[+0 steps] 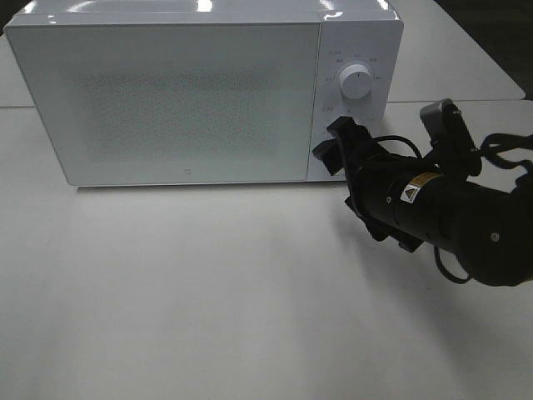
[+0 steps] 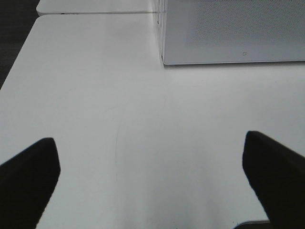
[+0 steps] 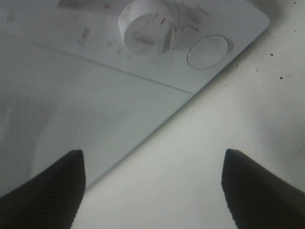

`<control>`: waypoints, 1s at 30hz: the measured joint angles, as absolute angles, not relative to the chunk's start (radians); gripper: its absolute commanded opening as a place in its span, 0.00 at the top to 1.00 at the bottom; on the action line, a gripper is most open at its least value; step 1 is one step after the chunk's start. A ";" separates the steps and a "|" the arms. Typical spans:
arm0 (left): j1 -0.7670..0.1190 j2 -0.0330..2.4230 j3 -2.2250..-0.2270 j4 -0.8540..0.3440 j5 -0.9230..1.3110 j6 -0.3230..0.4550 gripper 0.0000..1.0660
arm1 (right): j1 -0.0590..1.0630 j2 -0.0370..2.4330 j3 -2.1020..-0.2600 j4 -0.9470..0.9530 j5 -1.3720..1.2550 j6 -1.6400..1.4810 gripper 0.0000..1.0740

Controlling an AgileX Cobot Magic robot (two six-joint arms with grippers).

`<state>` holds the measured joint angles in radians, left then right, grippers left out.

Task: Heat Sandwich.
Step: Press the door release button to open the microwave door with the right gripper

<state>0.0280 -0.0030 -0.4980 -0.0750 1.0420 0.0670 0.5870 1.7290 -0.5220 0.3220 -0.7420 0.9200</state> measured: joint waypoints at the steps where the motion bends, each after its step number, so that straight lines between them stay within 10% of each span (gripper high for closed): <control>1: 0.028 -0.003 -0.498 -0.075 1.042 0.067 0.03 | 0.571 1.684 -0.522 0.268 -0.633 0.834 0.29; 30: 0.028 -0.003 -0.498 -0.075 1.042 0.067 0.03 | 0.496 1.036 -0.521 0.041 0.675 0.097 0.29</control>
<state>0.0280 -0.0030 -0.4980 -0.0750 1.0420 0.0670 0.4960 1.0360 -0.5210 0.0410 0.6750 0.0970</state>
